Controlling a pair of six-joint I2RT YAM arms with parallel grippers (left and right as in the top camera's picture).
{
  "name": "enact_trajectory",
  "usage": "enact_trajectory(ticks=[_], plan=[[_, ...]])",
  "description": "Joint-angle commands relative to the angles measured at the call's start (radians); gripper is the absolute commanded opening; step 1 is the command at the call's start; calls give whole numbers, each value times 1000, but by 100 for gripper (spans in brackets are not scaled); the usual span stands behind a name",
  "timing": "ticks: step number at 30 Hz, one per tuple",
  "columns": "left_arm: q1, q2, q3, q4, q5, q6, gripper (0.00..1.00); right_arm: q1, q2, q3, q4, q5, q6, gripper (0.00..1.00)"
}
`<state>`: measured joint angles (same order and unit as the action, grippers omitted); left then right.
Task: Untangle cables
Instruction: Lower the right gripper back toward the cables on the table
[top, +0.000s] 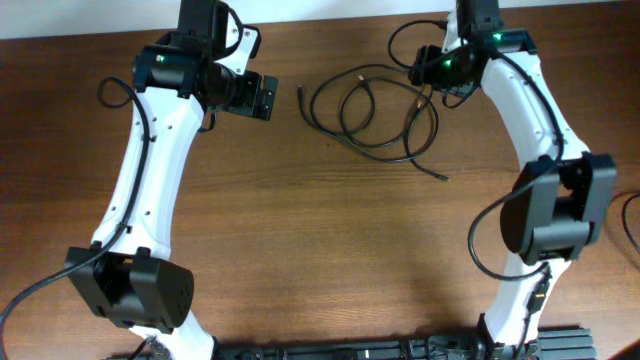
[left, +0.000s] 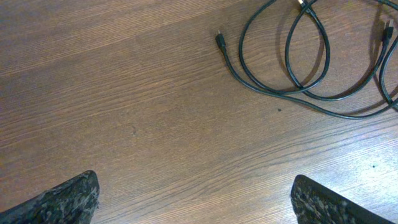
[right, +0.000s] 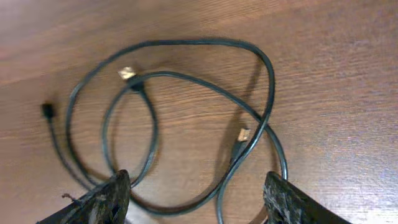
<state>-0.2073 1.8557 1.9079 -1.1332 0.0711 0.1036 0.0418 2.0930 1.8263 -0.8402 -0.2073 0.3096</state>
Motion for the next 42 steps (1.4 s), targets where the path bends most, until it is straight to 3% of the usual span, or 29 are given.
enact_trajectory(ticks=[1, 13, 20, 23, 32, 34, 37, 42], plan=[[1, -31, 4, 1, 11, -13, 99, -4, 63, -12, 6, 56, 26, 67], [1, -31, 4, 1, 11, -13, 99, -4, 191, -14, 99, 125, 225, 66], [1, -31, 4, 1, 11, -13, 99, -5, 222, -17, 181, 134, 254, 66], [1, -31, 4, 1, 11, -13, 99, -5, 222, -18, 212, 142, 254, 56], [0, -31, 4, 1, 11, -13, 99, -4, 283, -27, 242, 145, 254, 52], [0, -31, 4, 1, 11, -13, 99, -4, 286, -30, 243, 132, 254, 42], [-1, -31, 4, 1, 11, -13, 99, -4, 286, -30, 242, 129, 253, 4], [-1, -31, 4, 1, 11, -13, 99, -11, 271, -19, 242, 55, 253, 4]])
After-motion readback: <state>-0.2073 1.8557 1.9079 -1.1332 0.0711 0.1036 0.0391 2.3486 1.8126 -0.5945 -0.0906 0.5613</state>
